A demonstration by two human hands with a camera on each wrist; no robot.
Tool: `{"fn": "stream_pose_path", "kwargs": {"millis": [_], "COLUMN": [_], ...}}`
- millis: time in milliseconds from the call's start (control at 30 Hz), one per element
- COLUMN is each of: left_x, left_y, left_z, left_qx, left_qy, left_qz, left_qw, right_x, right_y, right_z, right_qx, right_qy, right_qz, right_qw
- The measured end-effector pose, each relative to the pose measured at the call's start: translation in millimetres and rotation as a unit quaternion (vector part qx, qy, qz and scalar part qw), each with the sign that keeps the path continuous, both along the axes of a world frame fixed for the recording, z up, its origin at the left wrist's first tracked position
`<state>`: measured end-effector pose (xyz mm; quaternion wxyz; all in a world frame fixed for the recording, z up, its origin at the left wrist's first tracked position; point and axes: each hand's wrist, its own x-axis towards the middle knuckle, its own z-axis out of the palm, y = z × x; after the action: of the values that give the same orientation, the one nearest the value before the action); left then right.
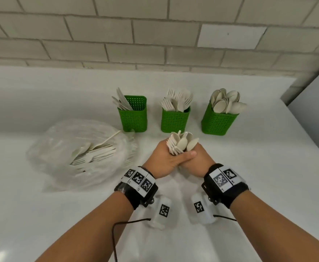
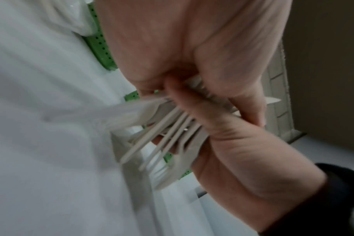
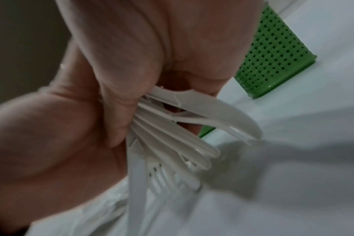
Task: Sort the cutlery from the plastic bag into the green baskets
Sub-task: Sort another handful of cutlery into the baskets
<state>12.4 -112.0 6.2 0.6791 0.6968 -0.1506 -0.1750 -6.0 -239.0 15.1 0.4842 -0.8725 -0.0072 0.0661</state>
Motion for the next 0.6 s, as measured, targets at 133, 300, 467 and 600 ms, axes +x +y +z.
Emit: {"fn": "stream_pose_path", "kwargs": {"millis": [133, 300, 467, 600], "left_x": [1, 6, 16, 17], "left_y": [-11, -14, 2, 17], "left_z": [-6, 13, 28, 38], "left_qx": [0.007, -0.126, -0.178, -0.169], "left_qy": [0.014, 0.141, 0.192, 0.179], "left_qz": [0.057, 0.138, 0.138, 0.103], "left_qw": [0.998, 0.972, 0.955, 0.964], "right_x": [2, 1, -5, 10], "right_y": [-5, -4, -6, -18], "right_z": [-4, 0, 17, 33], "right_qx": [-0.033, 0.022, 0.044, 0.106], "right_qy": [0.003, -0.025, -0.010, -0.102], "right_qz": [0.022, 0.066, 0.077, -0.126], "right_qw": [0.999, 0.997, 0.996, 0.981]}}
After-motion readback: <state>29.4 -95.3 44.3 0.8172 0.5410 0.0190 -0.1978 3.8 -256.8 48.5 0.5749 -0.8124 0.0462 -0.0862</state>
